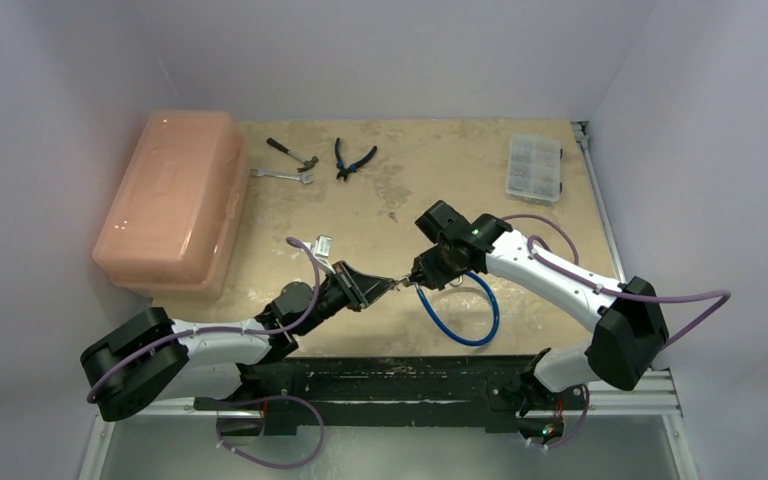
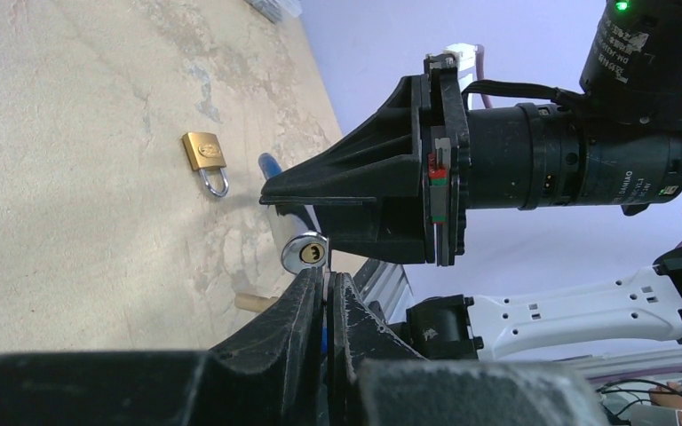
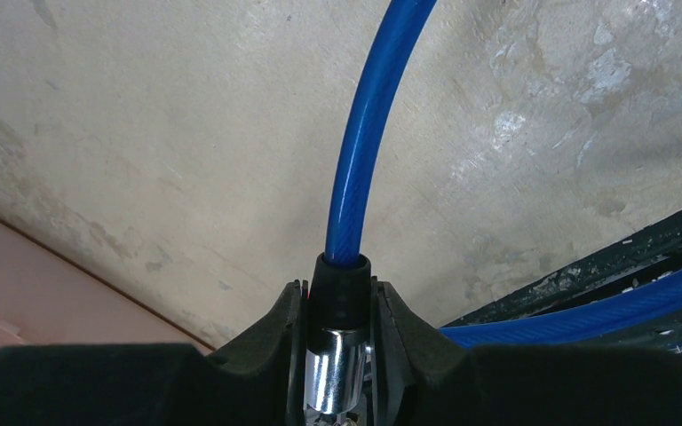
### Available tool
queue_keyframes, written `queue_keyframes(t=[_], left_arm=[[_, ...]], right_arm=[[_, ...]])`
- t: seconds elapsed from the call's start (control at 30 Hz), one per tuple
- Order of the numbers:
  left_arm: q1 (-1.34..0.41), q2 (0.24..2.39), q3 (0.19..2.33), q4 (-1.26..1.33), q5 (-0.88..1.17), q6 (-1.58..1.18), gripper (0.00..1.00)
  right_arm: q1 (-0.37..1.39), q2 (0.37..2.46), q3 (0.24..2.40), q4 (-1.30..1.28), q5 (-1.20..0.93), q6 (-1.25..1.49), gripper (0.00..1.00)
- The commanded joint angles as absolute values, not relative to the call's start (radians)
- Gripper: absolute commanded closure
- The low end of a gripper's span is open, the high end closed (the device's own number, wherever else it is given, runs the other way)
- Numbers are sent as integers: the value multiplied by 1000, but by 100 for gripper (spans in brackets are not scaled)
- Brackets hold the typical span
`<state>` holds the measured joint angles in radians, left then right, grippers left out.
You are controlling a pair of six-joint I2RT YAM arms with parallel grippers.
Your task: Unlock with the key
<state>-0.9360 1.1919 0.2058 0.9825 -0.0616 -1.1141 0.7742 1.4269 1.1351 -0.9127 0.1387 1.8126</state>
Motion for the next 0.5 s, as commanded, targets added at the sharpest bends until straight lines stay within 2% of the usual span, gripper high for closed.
queue_keyframes(t=[0.0, 0.47], left_arm=[[-930, 1191, 215, 1007, -73, -1092, 100], [-930, 1225, 219, 1031, -76, -1085, 100]], right_arm=[[780, 1420, 1187, -892, 137, 1812, 100], [781, 1424, 1184, -880, 125, 1805, 100]])
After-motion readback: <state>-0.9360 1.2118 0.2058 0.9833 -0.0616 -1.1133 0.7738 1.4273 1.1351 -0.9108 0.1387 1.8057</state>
